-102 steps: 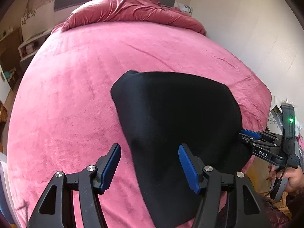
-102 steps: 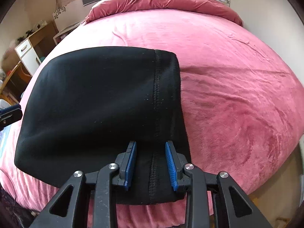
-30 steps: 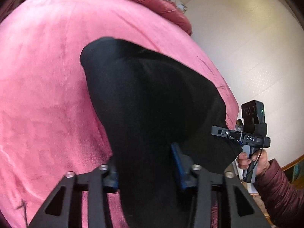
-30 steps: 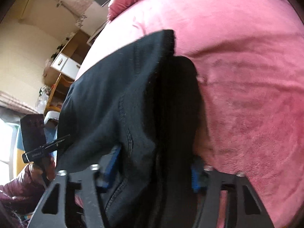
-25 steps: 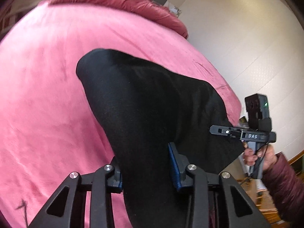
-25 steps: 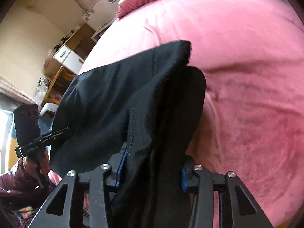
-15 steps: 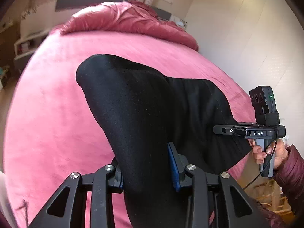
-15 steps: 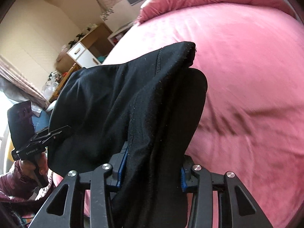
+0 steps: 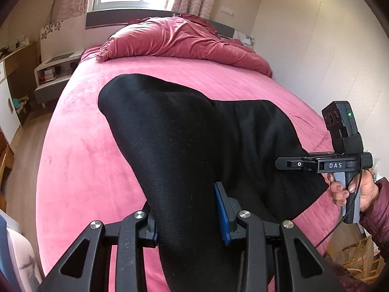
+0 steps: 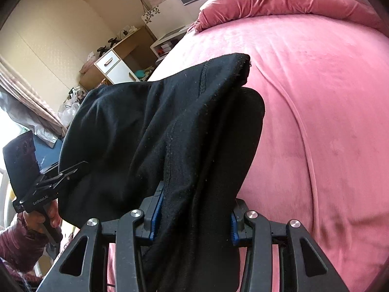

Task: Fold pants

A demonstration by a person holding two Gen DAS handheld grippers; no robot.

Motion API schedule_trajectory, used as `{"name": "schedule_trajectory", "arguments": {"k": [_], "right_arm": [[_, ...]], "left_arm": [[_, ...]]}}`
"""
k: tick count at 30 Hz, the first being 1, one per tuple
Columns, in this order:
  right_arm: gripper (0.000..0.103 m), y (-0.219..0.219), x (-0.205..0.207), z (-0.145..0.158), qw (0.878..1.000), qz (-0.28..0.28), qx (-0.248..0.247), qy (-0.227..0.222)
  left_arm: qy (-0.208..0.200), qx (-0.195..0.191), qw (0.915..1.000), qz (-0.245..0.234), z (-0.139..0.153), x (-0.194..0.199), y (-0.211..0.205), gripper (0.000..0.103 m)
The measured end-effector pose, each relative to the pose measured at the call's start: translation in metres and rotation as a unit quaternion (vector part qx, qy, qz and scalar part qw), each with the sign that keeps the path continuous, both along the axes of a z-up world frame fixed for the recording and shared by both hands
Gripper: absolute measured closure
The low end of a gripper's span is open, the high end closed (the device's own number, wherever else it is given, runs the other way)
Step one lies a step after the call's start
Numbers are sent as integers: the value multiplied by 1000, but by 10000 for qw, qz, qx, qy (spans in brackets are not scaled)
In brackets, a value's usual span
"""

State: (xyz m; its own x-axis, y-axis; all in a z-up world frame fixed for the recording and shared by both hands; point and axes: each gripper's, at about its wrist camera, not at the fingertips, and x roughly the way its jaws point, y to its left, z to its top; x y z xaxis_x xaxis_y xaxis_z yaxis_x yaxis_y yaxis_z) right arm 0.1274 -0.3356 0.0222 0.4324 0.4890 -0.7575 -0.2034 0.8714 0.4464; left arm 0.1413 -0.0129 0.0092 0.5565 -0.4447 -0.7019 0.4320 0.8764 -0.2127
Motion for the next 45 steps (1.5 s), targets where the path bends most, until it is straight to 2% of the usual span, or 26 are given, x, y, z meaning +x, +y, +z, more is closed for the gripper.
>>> {"name": "schedule_trajectory", "arguments": {"k": [7, 9, 11, 13, 14, 15, 16, 19, 24, 29, 34, 39, 45], "right_arm": [[60, 7, 44, -16, 9997, -90, -66, 219], [60, 8, 58, -31, 9990, -161, -107, 396], [57, 10, 69, -46, 9976, -262, -260, 587], [50, 6, 74, -59, 9970, -315, -198, 676], [43, 5, 74, -62, 9970, -350, -179, 664], [38, 3, 73, -64, 9969, -404, -239, 637], [31, 2, 71, -64, 9966, -456, -280, 633], [26, -2, 63, -61, 9959, -575, -291, 637], [25, 5, 47, -30, 9930, -850, -781, 241], [24, 23, 13, 9, 9853, -1094, -1269, -331], [22, 63, -15, 31, 9797, -1064, -1571, -645], [22, 94, -52, 34, 9744, -1090, -1811, -773], [20, 113, -85, 29, 9685, -1265, -1989, -806]], "left_arm": [[264, 3, 9995, 176, -25, 62, 0, 66], [531, -7, 9983, 257, -41, 84, 2, 65], [836, -11, 9953, 487, -62, 99, 9, 60], [1150, -230, 9913, 591, -80, 107, 19, 46], [1210, -352, 9896, 692, -83, 107, 26, 39], [1252, -432, 9877, 831, -84, 105, 32, 31], [1280, -461, 9867, 890, -84, 103, 35, 31], [1218, -373, 9856, 1112, -76, 91, 42, 29], [813, 78, 9836, 1606, -55, 61, 50, 28], [508, 203, 9782, 2006, -38, 25, 54, 28], [140, 386, 9754, 2167, -24, -14, 39, 28], [-92, 514, 9753, 2147, -14, -41, 22, 28], [-149, 479, 9751, 2161, -13, -75, 20, 28]]}}
